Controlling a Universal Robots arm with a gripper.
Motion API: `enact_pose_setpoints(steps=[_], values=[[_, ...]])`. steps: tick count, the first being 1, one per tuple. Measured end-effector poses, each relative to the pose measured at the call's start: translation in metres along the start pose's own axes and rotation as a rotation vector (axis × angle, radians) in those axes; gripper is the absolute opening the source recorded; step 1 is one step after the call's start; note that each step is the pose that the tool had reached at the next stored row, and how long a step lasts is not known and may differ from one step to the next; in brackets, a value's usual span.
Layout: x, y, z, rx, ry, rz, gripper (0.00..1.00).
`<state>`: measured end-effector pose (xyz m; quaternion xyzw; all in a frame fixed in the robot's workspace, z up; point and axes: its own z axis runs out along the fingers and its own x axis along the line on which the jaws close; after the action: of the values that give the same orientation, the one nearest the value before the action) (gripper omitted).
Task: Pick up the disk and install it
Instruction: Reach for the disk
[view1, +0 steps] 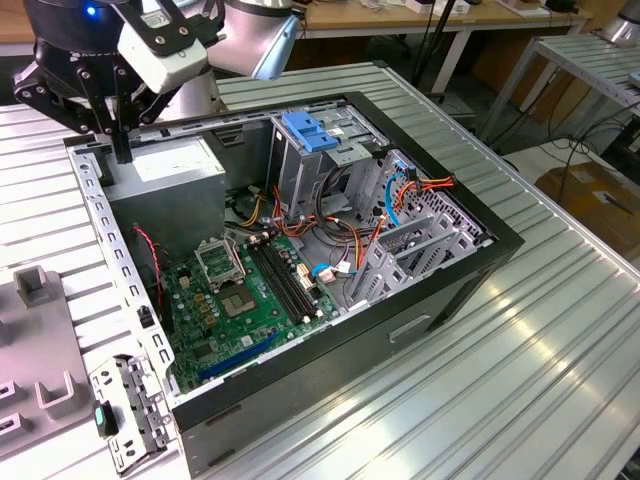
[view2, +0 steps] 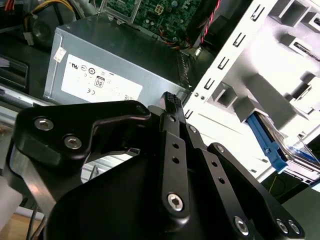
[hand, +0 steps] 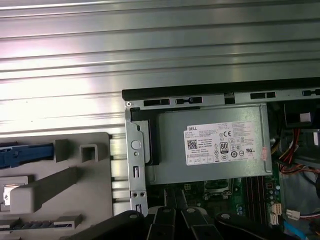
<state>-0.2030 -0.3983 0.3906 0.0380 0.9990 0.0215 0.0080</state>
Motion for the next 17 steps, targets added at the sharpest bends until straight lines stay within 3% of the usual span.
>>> enact_pose_setpoints(steps=[17], values=[[0.033, -0.0024, 0.0, -0.0001, 0.0001, 0.0, 0.11]])
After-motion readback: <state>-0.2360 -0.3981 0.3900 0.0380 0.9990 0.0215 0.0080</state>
